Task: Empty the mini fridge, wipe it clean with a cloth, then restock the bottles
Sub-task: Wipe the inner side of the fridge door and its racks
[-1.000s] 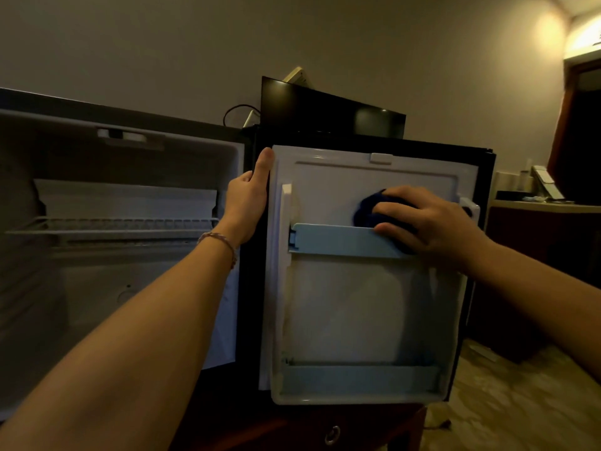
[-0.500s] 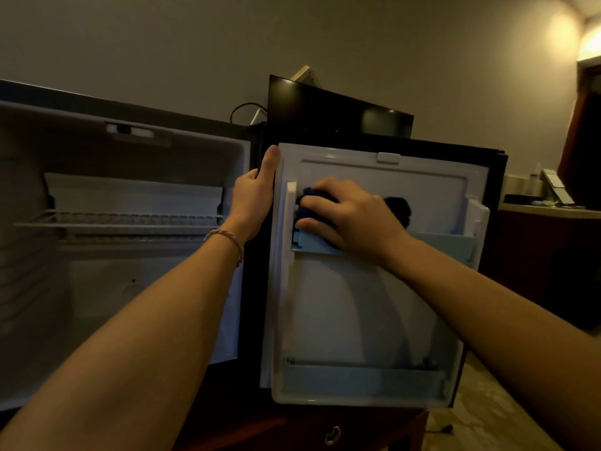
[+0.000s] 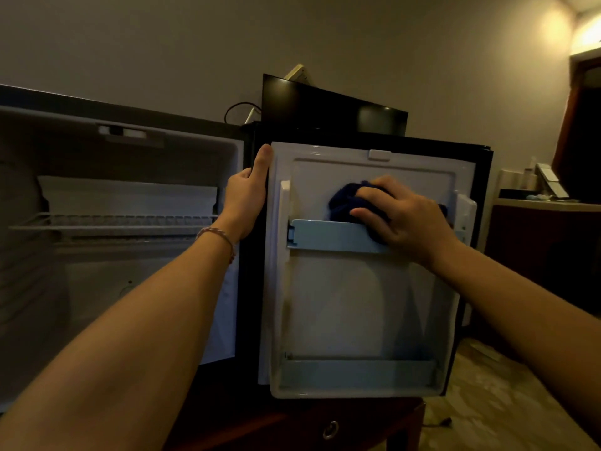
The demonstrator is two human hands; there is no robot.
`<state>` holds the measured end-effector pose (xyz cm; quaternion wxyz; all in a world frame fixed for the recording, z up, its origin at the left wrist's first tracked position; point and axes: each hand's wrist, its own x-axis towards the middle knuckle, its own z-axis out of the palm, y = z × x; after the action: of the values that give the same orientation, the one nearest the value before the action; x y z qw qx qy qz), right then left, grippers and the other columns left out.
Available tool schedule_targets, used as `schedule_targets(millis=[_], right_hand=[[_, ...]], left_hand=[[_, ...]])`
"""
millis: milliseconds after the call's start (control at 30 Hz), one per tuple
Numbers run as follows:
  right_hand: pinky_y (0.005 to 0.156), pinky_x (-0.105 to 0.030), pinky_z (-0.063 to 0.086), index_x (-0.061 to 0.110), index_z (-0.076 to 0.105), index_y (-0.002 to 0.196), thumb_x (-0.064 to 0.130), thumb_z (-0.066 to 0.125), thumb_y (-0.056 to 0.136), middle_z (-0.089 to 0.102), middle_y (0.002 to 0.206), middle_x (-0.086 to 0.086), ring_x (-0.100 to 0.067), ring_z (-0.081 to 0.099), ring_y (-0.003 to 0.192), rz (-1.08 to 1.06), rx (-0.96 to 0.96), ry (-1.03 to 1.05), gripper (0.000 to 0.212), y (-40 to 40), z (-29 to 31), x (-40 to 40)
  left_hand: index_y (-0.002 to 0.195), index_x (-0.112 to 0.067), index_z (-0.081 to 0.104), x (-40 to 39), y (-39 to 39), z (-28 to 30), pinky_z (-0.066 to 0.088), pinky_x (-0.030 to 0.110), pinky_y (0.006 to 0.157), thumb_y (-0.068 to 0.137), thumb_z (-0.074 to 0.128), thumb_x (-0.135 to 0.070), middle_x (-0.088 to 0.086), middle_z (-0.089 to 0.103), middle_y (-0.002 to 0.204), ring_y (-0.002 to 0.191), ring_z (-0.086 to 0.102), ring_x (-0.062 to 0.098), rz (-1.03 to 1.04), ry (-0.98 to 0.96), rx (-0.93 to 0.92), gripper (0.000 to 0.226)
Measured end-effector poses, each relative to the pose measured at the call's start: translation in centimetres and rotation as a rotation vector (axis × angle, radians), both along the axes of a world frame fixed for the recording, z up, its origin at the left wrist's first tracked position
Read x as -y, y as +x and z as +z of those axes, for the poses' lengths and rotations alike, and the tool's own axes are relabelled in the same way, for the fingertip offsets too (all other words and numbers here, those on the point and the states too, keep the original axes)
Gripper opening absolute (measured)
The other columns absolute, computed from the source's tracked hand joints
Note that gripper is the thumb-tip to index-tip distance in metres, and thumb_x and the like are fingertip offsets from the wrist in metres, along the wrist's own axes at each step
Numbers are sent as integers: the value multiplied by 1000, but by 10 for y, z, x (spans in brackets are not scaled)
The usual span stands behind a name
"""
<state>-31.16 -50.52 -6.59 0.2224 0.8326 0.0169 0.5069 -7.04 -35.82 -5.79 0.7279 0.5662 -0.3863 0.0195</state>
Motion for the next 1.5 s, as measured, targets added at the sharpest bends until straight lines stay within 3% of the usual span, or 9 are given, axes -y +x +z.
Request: schedule_targets(millis=[200,333,500,667,1000,1133,1300,1400,1500], right_hand=[[58,-25,38,9,64,119,44,41,101,61,109,-12,-30,64,77,-132,56,-8,46,-34,-2,34],[59,-31,46,11,63,120,49,40,100,60,114,-15,-33,63,82,-96,47,53,49,-19,-2,28],[61,-43,55,23,59,128,58,34,100,55,130,-11,-35,60,93,-47,-58,-61,52,17,-2,-9],[53,-39,52,23,66,113,54,38,100,59,123,-6,-31,59,87,-6,-57,-83,43,61,3,-55],[51,-40,52,17,66,110,48,40,102,58,117,-6,-29,63,80,48,-65,15,41,26,10,-13],[50,-41,52,11,65,108,46,39,102,59,110,-12,-33,63,73,9,0,34,43,-10,7,26],[51,-31,47,12,66,106,47,42,100,59,107,-12,-29,63,76,0,41,59,43,-14,3,37],[58,-33,50,16,66,113,56,43,97,58,113,-11,-29,62,86,27,31,97,49,-5,0,35],[62,-41,53,27,62,123,65,36,96,54,129,-4,-31,58,91,33,-46,69,53,15,-4,20]], left_hand=[[91,-20,61,2,3,-1,41,40,70,56,52,-100,5,58,88,76,50,22,10,-8,-9,88],[89,-19,61,4,4,-1,41,41,69,57,51,-100,5,58,86,74,50,22,22,-5,-11,87],[92,-20,64,4,4,-1,51,49,77,59,51,-99,6,61,90,80,56,22,14,-2,-12,87],[82,-16,56,1,-3,-1,36,41,64,66,49,-94,9,48,77,68,42,24,19,-19,9,80],[65,-19,49,2,1,-1,38,33,59,82,52,-80,8,49,70,65,46,22,11,-16,19,63],[83,-11,60,4,2,-3,44,38,68,74,53,-86,12,59,82,73,52,24,3,-43,18,75],[88,-8,63,2,-1,-5,53,44,75,74,50,-85,13,64,84,77,59,26,34,-23,27,79],[99,1,64,1,-2,-9,55,55,84,74,48,-87,25,66,94,82,61,28,55,-11,34,92],[100,1,63,3,-7,-10,51,46,77,82,47,-79,18,64,89,79,59,27,90,-30,34,83]])
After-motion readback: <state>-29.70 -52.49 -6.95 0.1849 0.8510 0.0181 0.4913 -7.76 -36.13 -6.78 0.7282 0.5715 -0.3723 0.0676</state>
